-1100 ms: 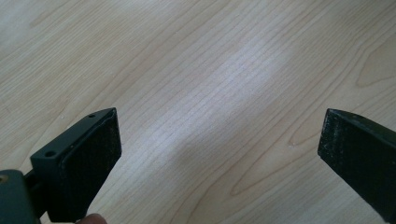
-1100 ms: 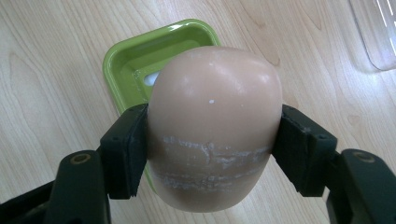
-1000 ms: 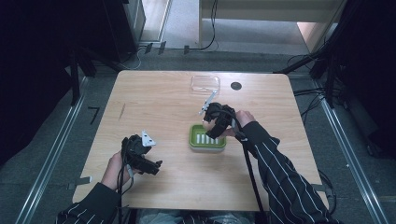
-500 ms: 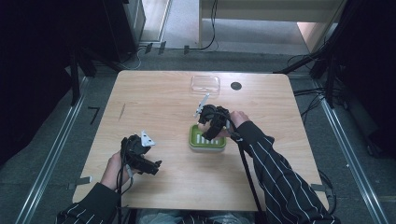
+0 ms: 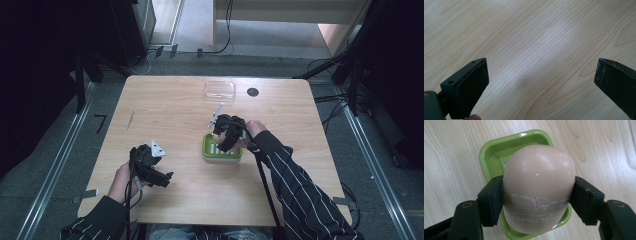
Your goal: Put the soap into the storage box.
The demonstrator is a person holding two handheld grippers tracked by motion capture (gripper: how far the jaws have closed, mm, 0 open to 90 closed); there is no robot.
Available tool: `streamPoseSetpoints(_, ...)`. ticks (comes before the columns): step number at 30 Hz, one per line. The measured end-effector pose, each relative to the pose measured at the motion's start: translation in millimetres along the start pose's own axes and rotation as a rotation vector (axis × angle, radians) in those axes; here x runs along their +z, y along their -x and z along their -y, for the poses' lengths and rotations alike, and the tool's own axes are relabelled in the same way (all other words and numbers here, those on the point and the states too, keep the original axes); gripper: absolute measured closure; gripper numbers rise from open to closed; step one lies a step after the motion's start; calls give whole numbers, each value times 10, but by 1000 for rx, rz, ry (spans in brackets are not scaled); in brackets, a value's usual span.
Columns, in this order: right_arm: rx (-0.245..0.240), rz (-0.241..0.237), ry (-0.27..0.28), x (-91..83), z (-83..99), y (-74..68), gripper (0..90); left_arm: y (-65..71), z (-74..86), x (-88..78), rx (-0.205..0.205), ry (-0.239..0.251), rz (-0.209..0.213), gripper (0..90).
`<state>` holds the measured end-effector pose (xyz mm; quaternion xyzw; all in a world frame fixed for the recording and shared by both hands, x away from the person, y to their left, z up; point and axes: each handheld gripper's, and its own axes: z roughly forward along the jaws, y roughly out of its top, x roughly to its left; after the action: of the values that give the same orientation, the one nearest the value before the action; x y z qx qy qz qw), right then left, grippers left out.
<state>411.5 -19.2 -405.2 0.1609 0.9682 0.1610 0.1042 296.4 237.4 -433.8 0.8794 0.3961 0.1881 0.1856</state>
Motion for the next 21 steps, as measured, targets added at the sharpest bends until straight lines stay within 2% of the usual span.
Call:
streamPoseSetpoints(9,-13,-5,4,71,14,7,334,1,1,-2,0,1,-1,2)
streamPoseSetpoints(16,-14,-11,-13,127,20,0,334,3,1,1,-2,3,-2,2)
streamPoseSetpoints(21,-11,-15,-1,163,29,5,333,-1,2,-1,0,1,-1,2)
